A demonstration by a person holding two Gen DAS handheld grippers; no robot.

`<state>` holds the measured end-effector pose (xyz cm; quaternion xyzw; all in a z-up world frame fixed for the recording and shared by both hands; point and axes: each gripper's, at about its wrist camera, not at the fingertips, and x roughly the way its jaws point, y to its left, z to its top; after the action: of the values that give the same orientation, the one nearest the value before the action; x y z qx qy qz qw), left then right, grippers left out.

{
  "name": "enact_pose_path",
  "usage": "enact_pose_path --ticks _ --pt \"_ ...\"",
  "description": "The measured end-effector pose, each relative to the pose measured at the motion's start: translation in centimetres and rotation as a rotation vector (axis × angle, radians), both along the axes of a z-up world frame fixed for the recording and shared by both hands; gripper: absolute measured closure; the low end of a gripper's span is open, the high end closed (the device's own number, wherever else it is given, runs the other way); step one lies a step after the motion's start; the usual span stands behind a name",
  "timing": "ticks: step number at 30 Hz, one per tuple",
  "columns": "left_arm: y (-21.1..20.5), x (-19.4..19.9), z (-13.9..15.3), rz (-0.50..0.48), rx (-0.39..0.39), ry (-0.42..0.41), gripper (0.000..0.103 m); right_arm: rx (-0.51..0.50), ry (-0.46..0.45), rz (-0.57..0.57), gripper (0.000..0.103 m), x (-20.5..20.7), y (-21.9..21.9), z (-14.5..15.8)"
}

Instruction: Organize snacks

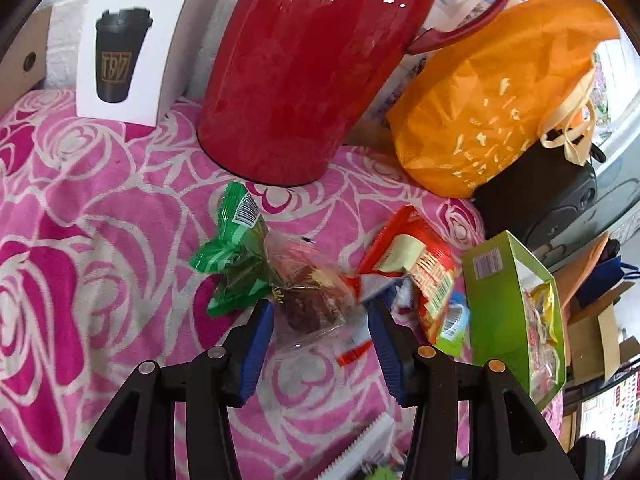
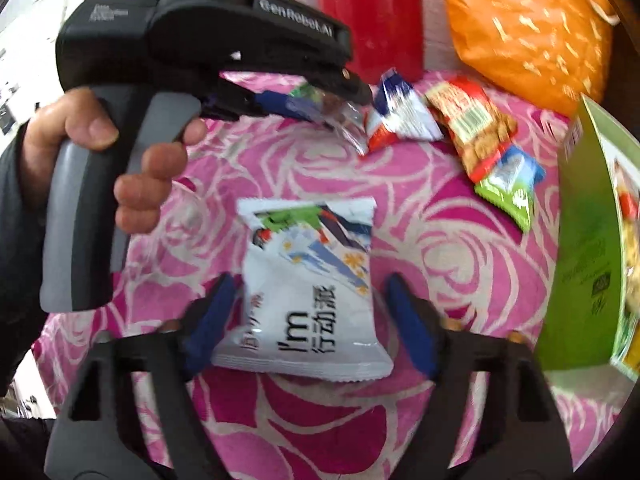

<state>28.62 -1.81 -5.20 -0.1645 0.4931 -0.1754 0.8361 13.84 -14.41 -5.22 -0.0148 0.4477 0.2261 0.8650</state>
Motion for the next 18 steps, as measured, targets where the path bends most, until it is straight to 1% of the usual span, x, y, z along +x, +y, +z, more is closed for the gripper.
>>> enact_pose_path --ticks 1,2,6,8,10,14,18 --pt "0.0 0.2 -0.4 -0.003 0.013 0.008 0.059 -0.004 -0.017 -0.013 0.040 -0.3 -0.2 -0.2" --pt "0.0 0.2 -0.5 -0.004 0.010 0.003 0.060 -0.003 -0.016 -0.018 0.042 -0.5 -0.3 -0.1" --pt "-0.1 -1.3 0.6 -0.036 0.013 -0.030 0.069 -0.008 -0.024 -0.036 0.044 -1.7 -0.8 0.6" --pt "-0.3 -2.7 1.9 -0.052 0.041 -0.075 0.070 0.014 -0.037 -0.048 0.044 -2.3 -1.3 1.4" --pt "-0.2 -3.9 3.1 -0.059 0.049 -0.112 0.070 0.036 -0.069 -0.064 0.044 -3.4 -2.1 2.5" --pt "-0.1 -6.5 6.3 -0.070 0.028 -0.175 0.070 0.067 -0.124 -0.098 0.044 -5.2 -3.6 5.0" --pt "-1.5 -9.2 9.7 -0.125 0.010 -0.246 0.070 0.085 -0.183 -0.140 0.044 -6.4 -5.2 6.9"
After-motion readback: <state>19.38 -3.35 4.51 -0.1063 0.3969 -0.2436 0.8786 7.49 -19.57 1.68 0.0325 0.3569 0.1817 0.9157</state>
